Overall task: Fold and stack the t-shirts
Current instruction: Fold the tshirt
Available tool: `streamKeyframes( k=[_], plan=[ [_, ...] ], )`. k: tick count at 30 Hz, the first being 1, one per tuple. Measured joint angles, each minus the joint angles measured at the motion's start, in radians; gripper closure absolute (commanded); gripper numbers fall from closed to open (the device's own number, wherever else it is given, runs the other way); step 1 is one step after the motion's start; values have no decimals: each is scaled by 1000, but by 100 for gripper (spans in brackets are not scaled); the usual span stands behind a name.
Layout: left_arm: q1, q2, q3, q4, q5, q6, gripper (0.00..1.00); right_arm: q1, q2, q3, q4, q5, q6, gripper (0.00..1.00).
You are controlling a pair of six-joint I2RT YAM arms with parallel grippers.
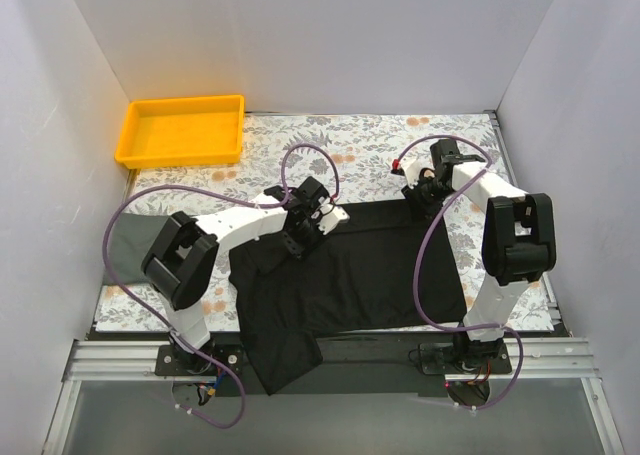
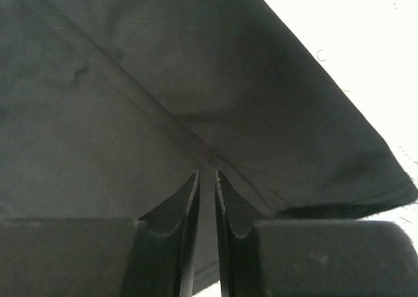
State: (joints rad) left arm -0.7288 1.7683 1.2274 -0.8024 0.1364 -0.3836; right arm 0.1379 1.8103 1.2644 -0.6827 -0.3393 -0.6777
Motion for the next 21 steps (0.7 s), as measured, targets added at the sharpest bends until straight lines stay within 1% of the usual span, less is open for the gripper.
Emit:
streamKeyframes(
  k=[4, 7, 14, 21],
  plan=[
    [-6, 65, 37, 9, -97, 6, 78, 0, 43, 5, -1, 5, 38, 80],
    [-5, 84, 40, 10, -157, 12, 77, 0, 50, 5, -2, 3, 49, 80],
    [-6, 97, 48, 10, -225, 42, 76, 0, 50, 7, -3, 4, 54, 80],
    [-6, 107, 48, 5, -253, 61, 75, 0, 49, 9, -3, 8, 49, 80]
  ],
)
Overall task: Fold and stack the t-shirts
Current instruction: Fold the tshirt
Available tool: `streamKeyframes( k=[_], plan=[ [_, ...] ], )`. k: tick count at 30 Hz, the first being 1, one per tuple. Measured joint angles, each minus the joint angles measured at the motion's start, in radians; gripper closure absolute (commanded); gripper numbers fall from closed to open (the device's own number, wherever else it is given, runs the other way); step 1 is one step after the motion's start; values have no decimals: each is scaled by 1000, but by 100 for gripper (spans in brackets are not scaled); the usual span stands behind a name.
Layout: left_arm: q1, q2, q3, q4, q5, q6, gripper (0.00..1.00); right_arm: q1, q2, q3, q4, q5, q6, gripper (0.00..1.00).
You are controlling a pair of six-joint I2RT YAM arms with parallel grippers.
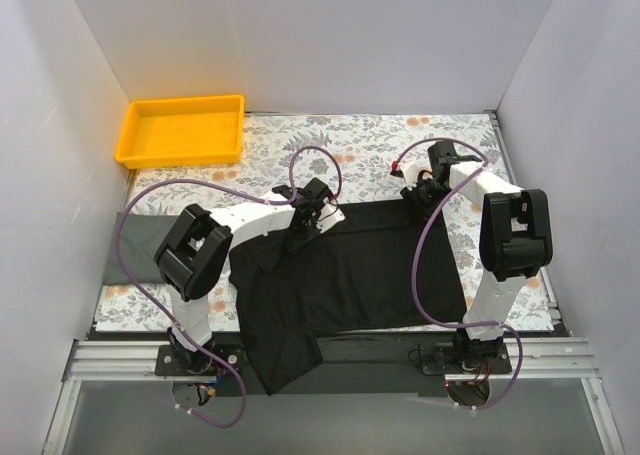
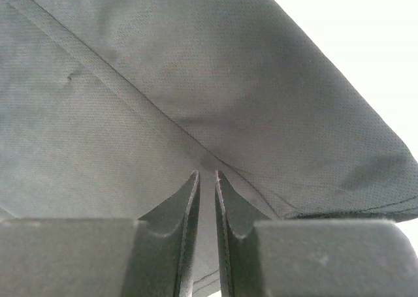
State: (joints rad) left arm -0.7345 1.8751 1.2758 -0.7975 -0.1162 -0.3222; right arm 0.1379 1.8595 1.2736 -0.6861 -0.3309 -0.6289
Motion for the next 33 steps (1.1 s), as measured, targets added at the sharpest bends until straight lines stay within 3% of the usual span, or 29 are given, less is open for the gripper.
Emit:
streamKeyframes(
  k=[4, 9, 13, 18, 33],
  plan=[
    [0, 2, 0, -13, 0, 6, 80, 0, 0, 0, 0, 11, -3, 80],
    [0, 2, 0, -16, 2, 16, 96, 0, 0, 0, 0, 15, -3, 80],
    [0, 2, 0, -16, -5, 20, 97, 0, 0, 0, 0, 18, -4, 80],
    [0, 2, -3, -10, -19, 24, 86, 0, 0, 0, 0, 18, -6, 80],
    [0, 16, -7, -33, 40, 42, 71, 0, 0, 0, 0, 30, -16, 80]
  ],
)
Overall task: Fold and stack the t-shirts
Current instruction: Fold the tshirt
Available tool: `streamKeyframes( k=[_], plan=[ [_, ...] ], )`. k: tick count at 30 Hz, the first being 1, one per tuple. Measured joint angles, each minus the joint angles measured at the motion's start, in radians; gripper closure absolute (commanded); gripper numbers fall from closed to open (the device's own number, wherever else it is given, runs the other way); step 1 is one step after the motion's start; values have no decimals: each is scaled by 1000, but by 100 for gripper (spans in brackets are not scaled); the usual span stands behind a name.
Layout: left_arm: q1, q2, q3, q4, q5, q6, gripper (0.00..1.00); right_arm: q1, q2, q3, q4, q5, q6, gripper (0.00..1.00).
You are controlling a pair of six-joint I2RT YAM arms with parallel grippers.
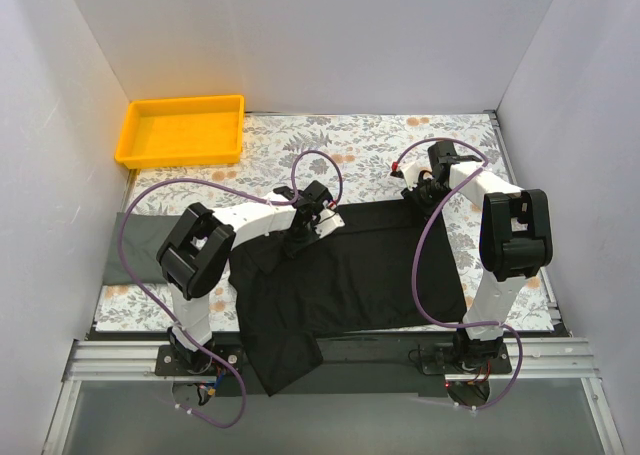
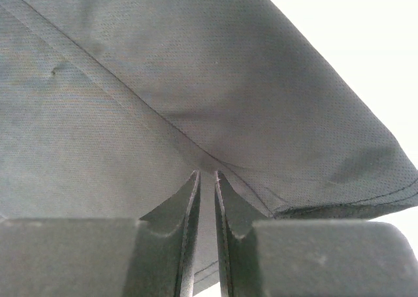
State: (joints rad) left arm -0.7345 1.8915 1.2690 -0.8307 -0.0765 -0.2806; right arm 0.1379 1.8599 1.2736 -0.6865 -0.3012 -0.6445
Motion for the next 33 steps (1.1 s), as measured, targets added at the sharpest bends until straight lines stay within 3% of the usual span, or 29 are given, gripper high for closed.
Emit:
streamKeyframes(
  k=[4, 11, 23, 33],
  plan=[
    [0, 0, 10, -34, 41, 1, 72, 0, 0, 0, 0, 1, -4, 80],
    [0, 0, 17, -53, 70, 5, 100, 0, 0, 0, 0, 5, -6, 81],
    [0, -3, 75, -88, 80, 3, 100, 0, 0, 0, 0, 10, -9, 83],
    [0, -2, 216, -216, 306, -23, 100, 0, 0, 0, 0, 11, -10, 83]
  ],
)
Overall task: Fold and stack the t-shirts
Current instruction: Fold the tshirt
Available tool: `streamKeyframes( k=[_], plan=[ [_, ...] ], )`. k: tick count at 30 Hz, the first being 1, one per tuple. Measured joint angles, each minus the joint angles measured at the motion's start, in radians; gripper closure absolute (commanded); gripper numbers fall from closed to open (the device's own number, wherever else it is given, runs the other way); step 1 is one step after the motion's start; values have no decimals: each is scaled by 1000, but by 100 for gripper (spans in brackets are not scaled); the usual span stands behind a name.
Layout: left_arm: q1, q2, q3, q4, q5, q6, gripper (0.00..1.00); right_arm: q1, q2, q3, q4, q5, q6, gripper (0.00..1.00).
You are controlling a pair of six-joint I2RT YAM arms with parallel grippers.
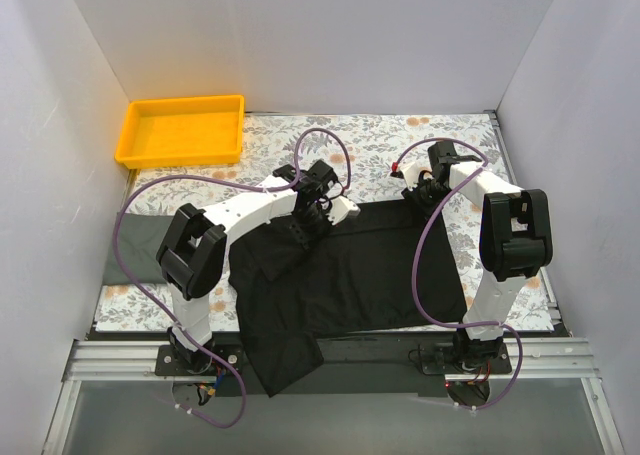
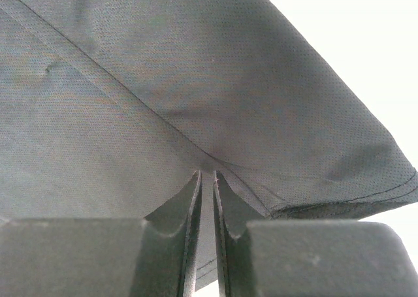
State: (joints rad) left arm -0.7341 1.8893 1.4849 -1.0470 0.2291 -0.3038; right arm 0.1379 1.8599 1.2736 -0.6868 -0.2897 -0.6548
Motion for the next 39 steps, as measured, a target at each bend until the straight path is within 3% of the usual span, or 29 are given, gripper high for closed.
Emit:
streamKeyframes(
  k=[2, 3, 6, 9, 13, 19, 24, 33, 39],
  plan=[
    [0, 1, 16, -19, 44, -8, 100, 0, 0, 0, 0, 0, 0, 82],
    [0, 2, 19, -27, 60, -10, 91, 0, 0, 0, 0, 0, 0, 82],
    [0, 8, 19, -44, 87, -24, 76, 0, 0, 0, -5, 0, -1, 82],
    [7, 9, 18, -44, 103, -42, 71, 0, 0, 0, -14, -1, -3, 81],
    [66, -8, 10, -13, 126, -80, 70, 0, 0, 15, -27, -1, -6, 81],
    [293, -121, -51, 89, 110, -155, 70, 0, 0, 103, -33, -3, -6, 80],
    [465, -119, -92, 179, 47, -213, 70, 5, 23, 175, -26, -8, 3, 80],
    [537, -41, -196, 292, -18, -261, 71, 10, 158, 183, -20, 26, 21, 81],
    [563, -42, -285, 335, -78, -259, 71, 10, 139, 146, 17, 60, 16, 81]
  ],
)
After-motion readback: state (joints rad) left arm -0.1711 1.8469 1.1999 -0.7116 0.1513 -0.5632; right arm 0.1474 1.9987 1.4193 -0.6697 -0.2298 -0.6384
